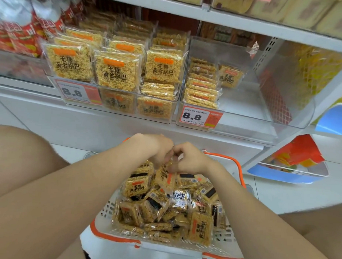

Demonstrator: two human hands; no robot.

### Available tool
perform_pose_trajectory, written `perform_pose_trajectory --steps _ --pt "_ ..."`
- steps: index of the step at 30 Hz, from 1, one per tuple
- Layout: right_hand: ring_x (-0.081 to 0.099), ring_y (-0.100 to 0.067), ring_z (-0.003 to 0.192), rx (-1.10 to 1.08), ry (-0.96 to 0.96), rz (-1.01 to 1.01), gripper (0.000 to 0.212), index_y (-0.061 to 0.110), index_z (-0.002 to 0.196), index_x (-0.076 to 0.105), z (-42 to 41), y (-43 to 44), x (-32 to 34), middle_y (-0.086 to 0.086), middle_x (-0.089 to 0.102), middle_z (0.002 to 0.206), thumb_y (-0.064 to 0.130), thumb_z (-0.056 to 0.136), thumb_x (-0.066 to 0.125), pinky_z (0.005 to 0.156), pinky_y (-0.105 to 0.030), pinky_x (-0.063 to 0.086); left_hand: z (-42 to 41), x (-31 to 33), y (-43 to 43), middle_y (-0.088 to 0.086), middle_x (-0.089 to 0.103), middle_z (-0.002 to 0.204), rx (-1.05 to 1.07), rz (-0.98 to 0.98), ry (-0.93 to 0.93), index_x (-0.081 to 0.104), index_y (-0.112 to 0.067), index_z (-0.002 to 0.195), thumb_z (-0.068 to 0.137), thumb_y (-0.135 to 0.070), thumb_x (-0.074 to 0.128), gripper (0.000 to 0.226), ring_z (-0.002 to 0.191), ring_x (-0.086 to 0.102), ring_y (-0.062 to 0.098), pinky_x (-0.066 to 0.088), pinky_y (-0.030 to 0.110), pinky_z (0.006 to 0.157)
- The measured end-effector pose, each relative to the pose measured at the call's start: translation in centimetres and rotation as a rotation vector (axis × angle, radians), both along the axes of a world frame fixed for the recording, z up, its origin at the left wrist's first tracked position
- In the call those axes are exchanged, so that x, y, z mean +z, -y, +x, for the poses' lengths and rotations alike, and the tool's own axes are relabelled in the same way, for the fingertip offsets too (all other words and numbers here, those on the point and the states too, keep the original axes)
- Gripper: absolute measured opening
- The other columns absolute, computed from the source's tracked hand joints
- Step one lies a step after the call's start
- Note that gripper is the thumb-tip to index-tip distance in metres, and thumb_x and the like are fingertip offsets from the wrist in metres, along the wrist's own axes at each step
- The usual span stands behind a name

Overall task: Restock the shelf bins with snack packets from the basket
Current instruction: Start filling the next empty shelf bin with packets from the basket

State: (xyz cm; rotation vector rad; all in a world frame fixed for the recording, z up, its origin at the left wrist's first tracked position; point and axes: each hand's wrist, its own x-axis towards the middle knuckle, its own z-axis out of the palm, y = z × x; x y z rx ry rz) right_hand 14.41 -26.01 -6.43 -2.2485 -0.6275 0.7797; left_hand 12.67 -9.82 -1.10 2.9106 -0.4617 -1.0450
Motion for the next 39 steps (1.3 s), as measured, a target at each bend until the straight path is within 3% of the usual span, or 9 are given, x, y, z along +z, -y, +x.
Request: perform_pose_trajectory --steps 4,7,11,17,20,23,30,34,39 --pt "0.072 -0.023 0.068 0.023 -0.063 0.073 0.023 0.017 0.094 0.084 -0.7 1.2 5.0 -0.016 0.074 0.100 0.004 0.076 0.089 0.065 -0.037 0.063 -0.3 1.4 -0.7 -0.006 0.063 0.129 0.059 -0.103 -0.050 0.058 -0.027 0.135 0.067 -0.060 0.092 0.083 0.116 0.062 0.024 0.053 0.039 0.098" --pt "0.076 -0.031 0.075 -0.007 -0.063 0.134 0.023 0.012 0.098 0.082 -0.6 2.3 8.7 -0.010 0.075 0.101 0.001 0.078 0.089 0.071 -0.046 0.066 -0.4 3.0 -1.0 -0.010 0.063 0.115 0.157 -0.260 -0.084 0.058 -0.034 0.122 0.066 -0.075 0.084 0.075 0.104 0.065 0.017 0.056 0.037 0.092" --pt "0.076 -0.027 0.075 -0.112 -0.011 0.259 0.039 0.009 0.107 0.072 -0.3 3.9 13.0 -0.010 0.076 0.096 0.001 0.075 0.092 0.066 -0.043 0.065 -0.8 5.6 -0.4 -0.008 0.053 0.069 0.194 -0.521 0.050 0.072 -0.013 0.091 0.073 -0.070 0.084 0.061 0.066 0.052 0.012 0.037 0.033 0.065" --pt "0.073 -0.028 0.069 -0.318 0.196 0.447 0.021 0.003 0.101 0.073 0.6 5.1 16.7 -0.024 0.075 0.089 0.023 0.098 0.074 0.065 -0.051 0.064 -1.4 9.2 0.8 0.005 0.029 0.064 0.315 -0.927 0.210 0.051 -0.004 0.069 0.081 -0.046 0.089 0.057 0.058 0.031 0.018 0.029 0.033 0.062" --pt "0.071 -0.023 0.068 -0.356 0.357 0.412 0.027 0.002 0.092 0.077 1.7 5.3 18.4 -0.018 0.075 0.085 0.018 0.104 0.059 0.069 -0.049 0.061 -1.1 10.5 1.7 0.011 0.056 0.062 0.365 -1.076 0.269 0.063 0.001 0.081 0.090 -0.037 0.083 0.044 0.062 0.054 0.023 0.055 0.044 0.065" --pt "0.071 -0.021 0.074 -0.320 0.476 0.278 0.032 0.015 0.085 0.081 2.9 5.7 20.2 -0.007 0.077 0.082 0.018 0.101 0.053 0.071 -0.043 0.059 -0.7 11.5 2.4 0.000 0.077 0.078 0.489 -1.138 0.386 0.072 -0.008 0.099 0.095 -0.027 0.077 0.020 0.071 0.067 0.014 0.059 0.039 0.076" --pt "0.066 -0.011 0.096 -0.355 0.537 0.175 0.038 0.030 0.086 0.081 5.3 7.5 19.8 0.015 0.076 0.092 0.032 0.089 0.044 0.099 -0.045 0.053 1.3 11.4 4.1 -0.012 0.072 0.099 0.734 -1.165 0.571 0.059 -0.024 0.120 0.099 -0.024 0.071 0.024 0.084 0.070 0.008 0.054 0.028 0.075" --pt "0.068 -0.010 0.088 -0.295 0.471 0.175 0.025 0.033 0.099 0.081 6.1 7.7 19.3 0.010 0.077 0.093 0.034 0.093 0.056 0.083 -0.041 0.058 2.1 10.9 4.6 -0.009 0.069 0.103 0.721 -1.092 0.636 0.058 -0.026 0.120 0.102 -0.026 0.068 0.020 0.094 0.066 0.012 0.046 0.024 0.074" --pt "0.069 -0.007 0.087 -0.157 0.611 0.091 0.021 0.031 0.112 0.077 6.2 7.8 19.6 0.014 0.076 0.096 0.043 0.098 0.068 0.082 -0.033 0.053 2.4 11.0 5.0 -0.006 0.064 0.118 0.664 -1.012 0.706 0.062 -0.023 0.130 0.102 -0.027 0.067 0.029 0.112 0.062 0.016 0.050 0.037 0.100"
